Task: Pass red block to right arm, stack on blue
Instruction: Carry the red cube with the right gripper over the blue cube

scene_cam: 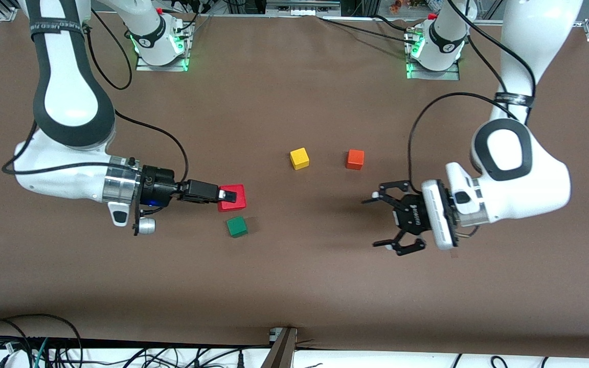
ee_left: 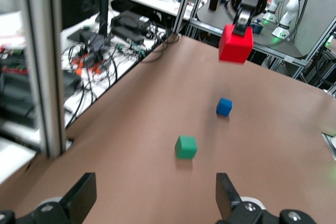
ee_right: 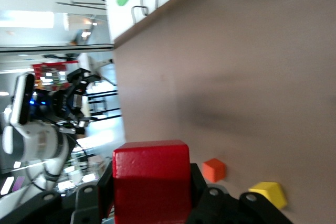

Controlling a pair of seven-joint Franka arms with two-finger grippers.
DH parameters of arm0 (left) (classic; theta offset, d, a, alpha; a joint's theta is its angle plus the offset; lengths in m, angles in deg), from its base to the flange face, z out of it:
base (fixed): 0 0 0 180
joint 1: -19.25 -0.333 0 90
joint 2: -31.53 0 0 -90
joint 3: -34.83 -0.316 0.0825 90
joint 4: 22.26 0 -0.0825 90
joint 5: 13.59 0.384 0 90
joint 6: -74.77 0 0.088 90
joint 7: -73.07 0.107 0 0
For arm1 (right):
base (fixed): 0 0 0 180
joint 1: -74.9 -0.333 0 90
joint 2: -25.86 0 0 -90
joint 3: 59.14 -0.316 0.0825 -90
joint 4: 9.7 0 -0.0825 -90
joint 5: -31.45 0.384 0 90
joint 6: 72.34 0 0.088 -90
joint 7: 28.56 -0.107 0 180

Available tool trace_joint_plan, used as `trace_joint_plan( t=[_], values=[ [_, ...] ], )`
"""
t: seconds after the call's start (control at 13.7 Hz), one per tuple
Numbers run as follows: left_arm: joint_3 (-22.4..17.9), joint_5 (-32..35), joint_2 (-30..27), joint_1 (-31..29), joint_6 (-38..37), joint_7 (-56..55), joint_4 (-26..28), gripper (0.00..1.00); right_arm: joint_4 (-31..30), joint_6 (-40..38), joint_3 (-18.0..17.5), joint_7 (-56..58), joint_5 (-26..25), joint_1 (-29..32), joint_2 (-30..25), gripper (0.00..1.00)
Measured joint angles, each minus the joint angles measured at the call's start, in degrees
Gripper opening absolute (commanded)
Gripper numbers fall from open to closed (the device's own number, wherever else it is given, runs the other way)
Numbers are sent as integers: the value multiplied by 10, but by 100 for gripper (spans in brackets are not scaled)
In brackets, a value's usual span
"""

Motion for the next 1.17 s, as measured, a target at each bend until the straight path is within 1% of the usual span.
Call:
trace_joint_plan(
  t=[0.07,0.22,0.36,0.51,0.73,0.95,1.09,1.17],
  values=[
    [-17,21,0,-2,-16,0,2,100,0,-10,9,-4,-45,0,-8,0],
    [-42,90,-2,-10,-36,-4,3,100,0,-38,32,-8,-133,1,-23,0],
    [-56,188,-10,-21,-57,-45,3,100,0,-60,47,-8,-219,1,-34,0],
    [-60,292,-26,-28,-68,-121,3,100,-1,-87,61,-8,-290,1,-43,0],
    [-64,401,-44,-39,-83,-246,4,100,-33,-95,75,-8,-372,2,-74,0],
    [-72,478,-54,-45,-106,-367,4,100,-83,-92,77,-8,-445,2,-115,0],
    [-72,530,-68,-45,-116,-451,4,100,-125,-71,78,-8,-485,2,-143,0],
    [-72,546,-78,-45,-126,-490,4,100,-158,-47,78,-8,-502,2,-159,0]
  ],
)
